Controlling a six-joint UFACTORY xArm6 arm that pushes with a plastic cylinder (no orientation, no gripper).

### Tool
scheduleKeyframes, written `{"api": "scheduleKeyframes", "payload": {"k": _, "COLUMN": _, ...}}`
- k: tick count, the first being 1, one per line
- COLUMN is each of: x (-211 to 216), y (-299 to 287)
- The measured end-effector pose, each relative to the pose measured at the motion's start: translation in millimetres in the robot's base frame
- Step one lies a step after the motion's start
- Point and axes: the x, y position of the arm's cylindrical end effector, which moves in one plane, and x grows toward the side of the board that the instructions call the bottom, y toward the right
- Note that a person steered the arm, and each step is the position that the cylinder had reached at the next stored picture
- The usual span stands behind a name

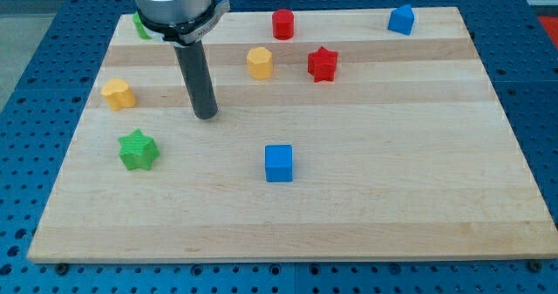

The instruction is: Slightly push the green star towards the right side of the board

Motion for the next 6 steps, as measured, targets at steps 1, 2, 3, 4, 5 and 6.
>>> {"api": "scheduleKeyframes", "payload": {"k": 1, "x": 2.8, "y": 0.0}}
{"api": "scheduleKeyframes", "payload": {"k": 2, "x": 14.3, "y": -13.3}}
{"api": "scheduleKeyframes", "payload": {"k": 3, "x": 29.1, "y": -30.8}}
{"api": "scheduleKeyframes", "payload": {"k": 4, "x": 41.2, "y": -48.2}}
{"api": "scheduleKeyframes", "payload": {"k": 5, "x": 39.7, "y": -59.0}}
{"api": "scheduleKeyframes", "payload": {"k": 6, "x": 37.6, "y": -71.2}}
